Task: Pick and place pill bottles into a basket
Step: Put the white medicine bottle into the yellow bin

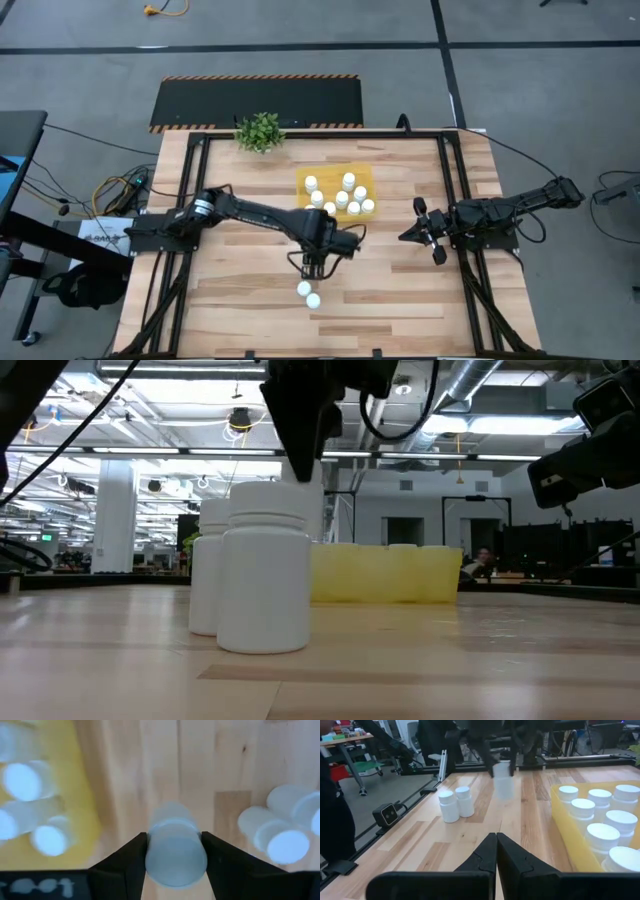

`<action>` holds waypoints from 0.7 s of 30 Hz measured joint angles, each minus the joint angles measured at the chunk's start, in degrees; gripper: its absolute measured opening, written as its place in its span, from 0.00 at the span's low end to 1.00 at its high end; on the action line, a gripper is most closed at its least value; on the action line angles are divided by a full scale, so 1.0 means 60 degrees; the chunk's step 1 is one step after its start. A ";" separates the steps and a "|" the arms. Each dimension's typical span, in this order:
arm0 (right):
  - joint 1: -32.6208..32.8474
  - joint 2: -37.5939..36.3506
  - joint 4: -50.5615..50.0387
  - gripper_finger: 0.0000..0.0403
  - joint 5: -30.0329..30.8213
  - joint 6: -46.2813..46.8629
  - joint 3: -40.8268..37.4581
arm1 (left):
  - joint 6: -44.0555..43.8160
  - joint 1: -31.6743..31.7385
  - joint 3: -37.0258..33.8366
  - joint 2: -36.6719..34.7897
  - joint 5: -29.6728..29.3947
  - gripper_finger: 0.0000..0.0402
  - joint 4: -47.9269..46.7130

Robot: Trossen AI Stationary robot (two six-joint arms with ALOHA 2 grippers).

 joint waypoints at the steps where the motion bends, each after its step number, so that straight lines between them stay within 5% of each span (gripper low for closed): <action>1: 0.0003 0.0000 0.0001 0.00 -0.0001 0.0001 0.0001 | 0.0188 0.0069 0.0181 0.0000 -0.0047 0.40 -0.0165; 13: 0.0002 0.0000 0.0001 0.00 0.0002 -0.0002 0.0001 | 0.1974 0.1372 0.2326 -0.0007 -0.0616 0.40 -0.1163; 21: 0.0003 -0.0003 0.0004 0.00 0.0002 0.0000 0.0001 | 0.2902 0.2889 0.2333 -0.0007 -0.0346 0.40 -0.0611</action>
